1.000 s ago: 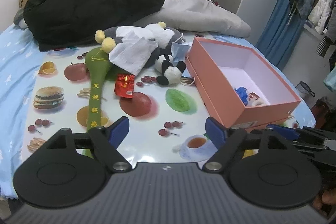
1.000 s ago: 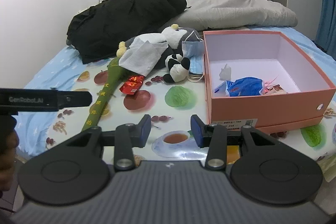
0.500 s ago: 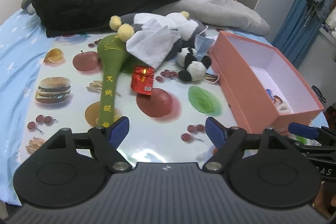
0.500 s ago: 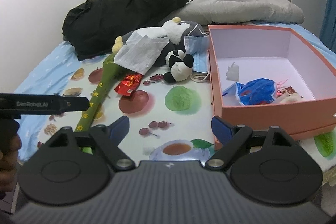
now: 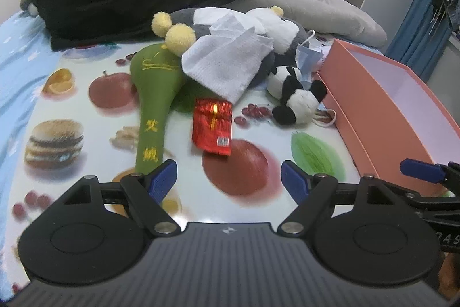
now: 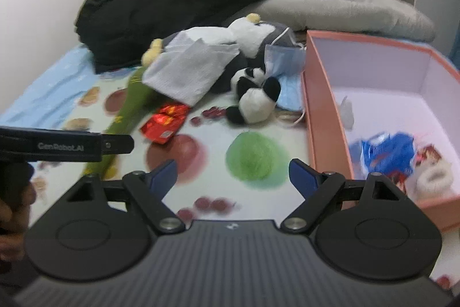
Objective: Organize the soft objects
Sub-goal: 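Move left gripper toward the red foil packet while right gripper approaches the panda plush, then close left gripper on the red foil packet while right gripper closes on the panda plush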
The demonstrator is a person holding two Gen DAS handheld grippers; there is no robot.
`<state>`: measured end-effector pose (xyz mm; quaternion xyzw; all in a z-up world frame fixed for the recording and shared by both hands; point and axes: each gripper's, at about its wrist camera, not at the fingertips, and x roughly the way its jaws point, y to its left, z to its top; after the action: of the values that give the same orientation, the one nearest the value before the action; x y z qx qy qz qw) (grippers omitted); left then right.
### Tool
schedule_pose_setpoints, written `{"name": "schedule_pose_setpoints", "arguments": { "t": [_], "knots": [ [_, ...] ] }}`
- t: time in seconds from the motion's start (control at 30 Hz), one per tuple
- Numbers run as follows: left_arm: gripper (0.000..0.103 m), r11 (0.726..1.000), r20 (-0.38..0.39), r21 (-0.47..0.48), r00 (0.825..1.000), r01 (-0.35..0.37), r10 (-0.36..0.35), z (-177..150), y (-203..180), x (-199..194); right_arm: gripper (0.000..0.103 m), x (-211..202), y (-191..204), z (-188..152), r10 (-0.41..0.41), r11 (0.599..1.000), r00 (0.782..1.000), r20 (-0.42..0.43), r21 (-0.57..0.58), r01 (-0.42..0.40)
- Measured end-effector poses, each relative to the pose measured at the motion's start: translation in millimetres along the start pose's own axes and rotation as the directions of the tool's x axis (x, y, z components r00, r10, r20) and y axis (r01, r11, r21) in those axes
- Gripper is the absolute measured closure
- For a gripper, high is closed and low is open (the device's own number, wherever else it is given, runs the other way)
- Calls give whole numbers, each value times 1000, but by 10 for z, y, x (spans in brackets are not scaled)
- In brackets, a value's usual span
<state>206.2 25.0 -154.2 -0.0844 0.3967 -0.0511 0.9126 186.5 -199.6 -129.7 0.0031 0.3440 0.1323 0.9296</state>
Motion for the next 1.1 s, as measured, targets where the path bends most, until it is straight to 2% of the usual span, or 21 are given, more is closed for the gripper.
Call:
{"name": "schedule_pose_setpoints", "arguments": {
  "t": [0.07, 0.13, 0.4, 0.83, 0.97, 1.03, 1.1],
  "knots": [
    [20, 1000, 5, 5, 1000, -2, 2, 52, 14, 156, 17, 119, 8, 49, -1, 1000, 1000, 18, -3, 1],
    [20, 1000, 6, 9, 1000, -7, 7, 98, 21, 289, 23, 218, 22, 105, -14, 1000, 999, 29, -9, 14],
    [20, 1000, 14, 10, 1000, 4, -4, 270, 56, 769, 32, 665, -7, 295, -25, 999, 1000, 15, 49, 24],
    [21, 999, 26, 3, 999, -43, 43, 383, 72, 1329, 34, 1442, -116, 489, -147, 986, 989, -25, 77, 149],
    [21, 995, 55, 57, 996, -78, 75, 380, 22, 1416, 36, 1597, -190, 491, -130, 985, 990, -52, 103, 135],
    [21, 995, 65, 63, 995, -83, 79, 385, 17, 1436, 44, 1639, -225, 497, -108, 986, 992, -57, 120, 114],
    [26, 993, 73, 80, 994, -91, 85, 392, -6, 1461, 48, 1658, -228, 513, -100, 986, 993, -57, 127, 106]
  ]
}}
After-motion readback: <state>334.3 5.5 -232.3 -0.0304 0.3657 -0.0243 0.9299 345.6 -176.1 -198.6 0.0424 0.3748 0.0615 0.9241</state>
